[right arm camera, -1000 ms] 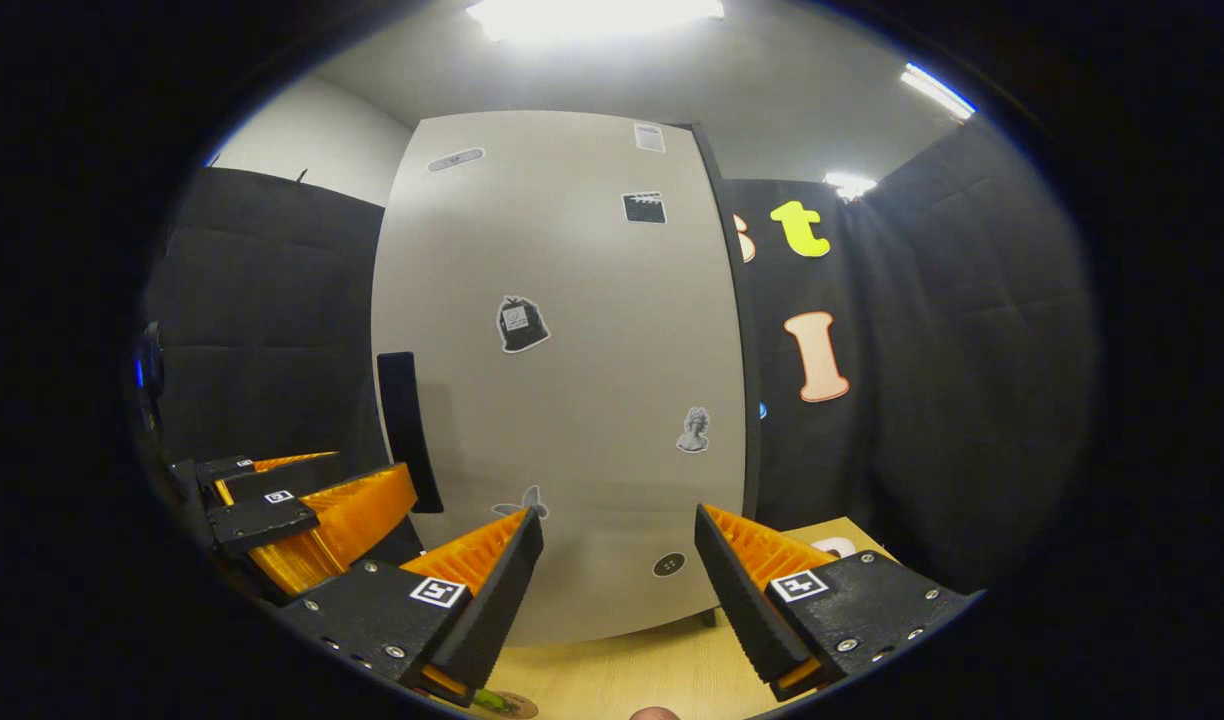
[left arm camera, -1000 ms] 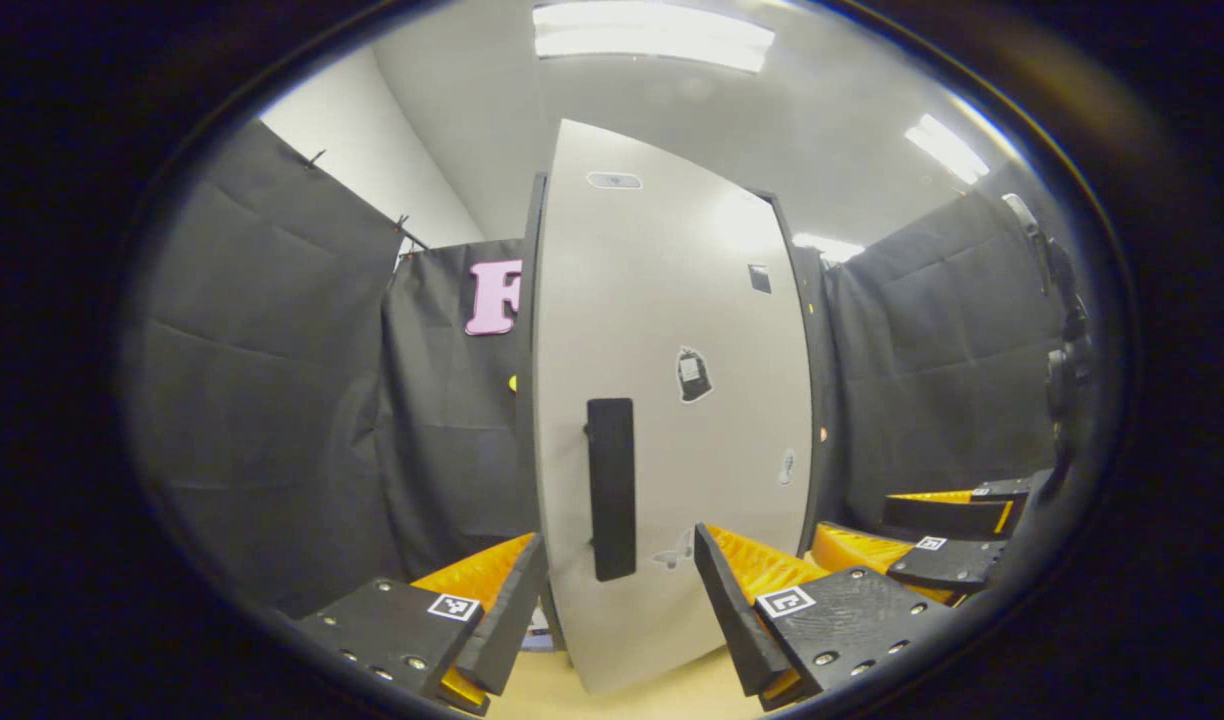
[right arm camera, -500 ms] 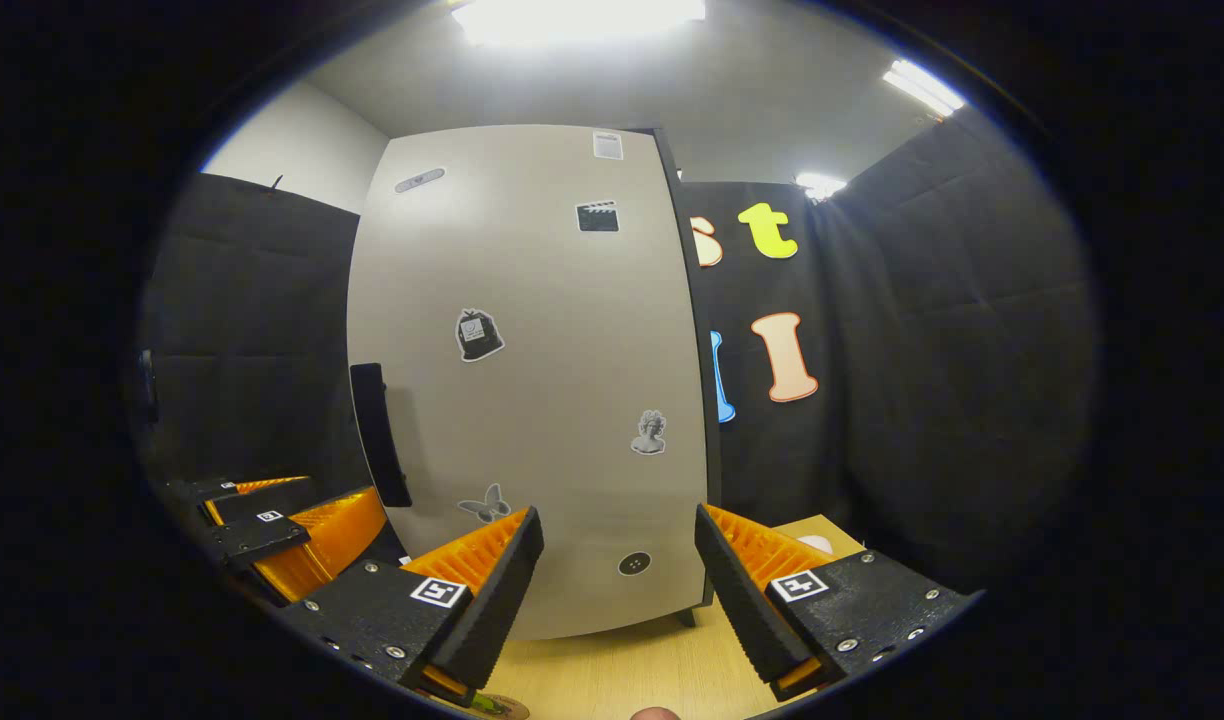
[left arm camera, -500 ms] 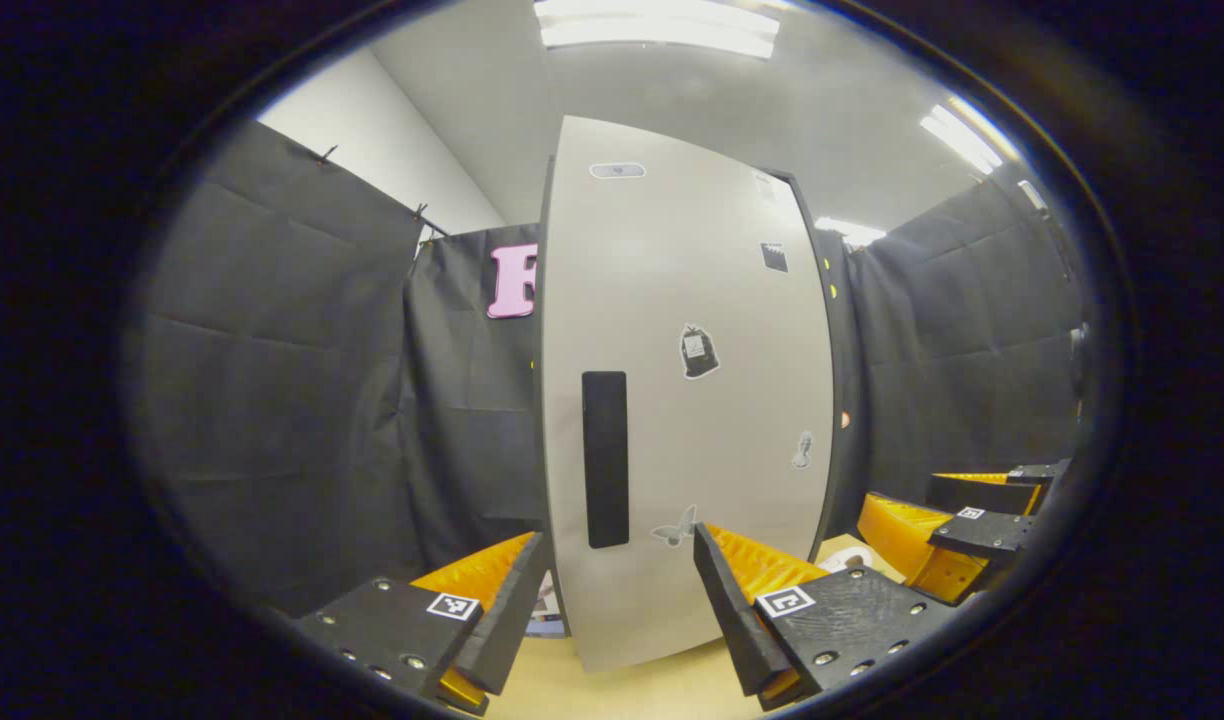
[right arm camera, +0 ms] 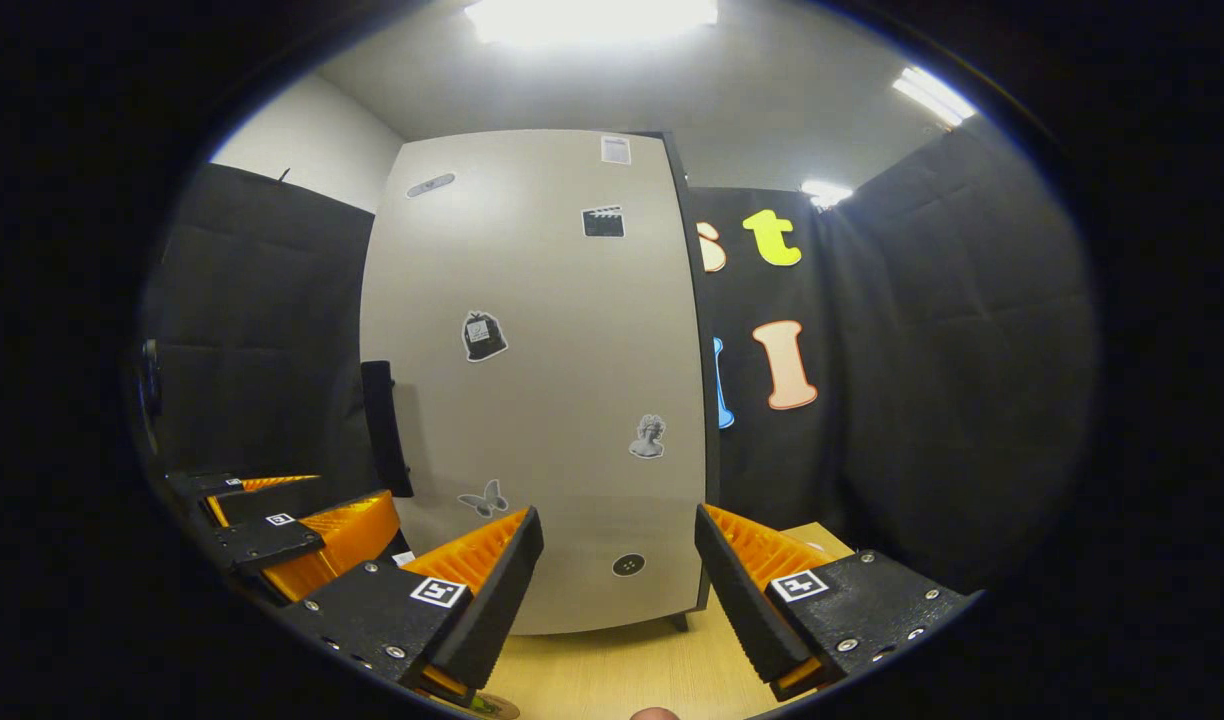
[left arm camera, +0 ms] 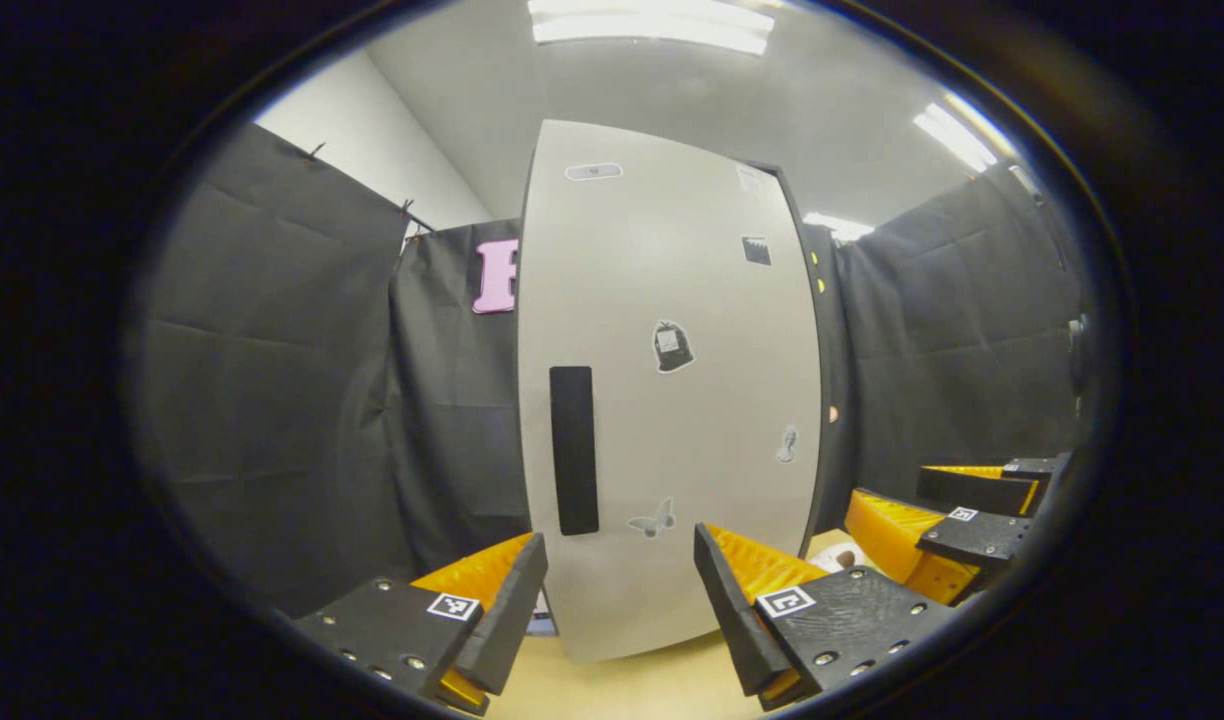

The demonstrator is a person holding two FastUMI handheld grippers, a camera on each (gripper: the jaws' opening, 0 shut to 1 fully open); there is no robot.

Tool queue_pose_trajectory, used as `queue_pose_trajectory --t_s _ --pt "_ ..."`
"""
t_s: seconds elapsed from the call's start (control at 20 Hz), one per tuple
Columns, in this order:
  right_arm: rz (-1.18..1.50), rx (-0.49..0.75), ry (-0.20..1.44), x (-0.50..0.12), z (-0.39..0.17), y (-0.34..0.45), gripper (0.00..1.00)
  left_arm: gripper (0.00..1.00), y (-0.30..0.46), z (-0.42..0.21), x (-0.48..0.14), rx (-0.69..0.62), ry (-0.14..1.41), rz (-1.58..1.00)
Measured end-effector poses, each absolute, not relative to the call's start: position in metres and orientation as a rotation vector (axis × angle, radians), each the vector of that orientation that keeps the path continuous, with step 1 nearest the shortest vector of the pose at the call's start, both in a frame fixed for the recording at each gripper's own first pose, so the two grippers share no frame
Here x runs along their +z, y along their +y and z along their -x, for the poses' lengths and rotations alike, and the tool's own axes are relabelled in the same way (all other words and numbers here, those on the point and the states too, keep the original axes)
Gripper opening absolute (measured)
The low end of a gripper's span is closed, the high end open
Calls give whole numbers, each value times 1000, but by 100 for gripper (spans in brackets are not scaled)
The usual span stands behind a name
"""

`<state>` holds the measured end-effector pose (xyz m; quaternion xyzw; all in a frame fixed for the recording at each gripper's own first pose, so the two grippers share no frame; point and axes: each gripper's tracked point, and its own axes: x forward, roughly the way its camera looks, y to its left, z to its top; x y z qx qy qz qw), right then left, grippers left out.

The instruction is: Open the cabinet door with the right hand, grasp the bottle in the cabinet with the left hand and place it on the coaster, then close the cabinet door with the right hand.

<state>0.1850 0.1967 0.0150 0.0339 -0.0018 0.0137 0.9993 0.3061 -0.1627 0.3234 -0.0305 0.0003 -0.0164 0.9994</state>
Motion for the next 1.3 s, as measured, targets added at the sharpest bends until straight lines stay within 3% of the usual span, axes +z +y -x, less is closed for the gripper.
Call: queue_pose_trajectory --t_s 0.2,0.65,0.7,0.8,0.85,0.9,0.95,1.0,1.1,1.15,1.2,1.3 --pt "-72 24 0 14 -185 197 94 89 -165 -309 322 -39 11 75" --pt "-60 32 2 11 -187 199 95 89 -166 -309 320 -43 22 85" --pt "-60 29 1 11 -187 199 95 85 -167 -308 321 -44 19 86" --pt "-62 30 -1 12 -186 199 95 85 -171 -306 323 -51 16 86" --pt "-63 30 0 11 -186 200 95 89 -172 -305 323 -56 14 85" --pt "-61 28 2 10 -185 199 95 85 -174 -304 324 -61 15 85" --pt "-60 27 5 10 -186 199 94 89 -174 -303 325 -63 14 87" --pt "-59 26 8 9 -186 199 94 85 -176 -303 326 -68 13 92" --pt "-65 24 7 9 -184 198 95 89 -177 -302 325 -74 12 93" --pt "-66 21 5 10 -184 198 95 85 -177 -303 325 -76 10 94" --pt "-65 19 3 10 -184 197 95 89 -177 -302 327 -77 8 95" --pt "-66 17 5 9 -184 198 95 89 -179 -302 328 -82 7 96"
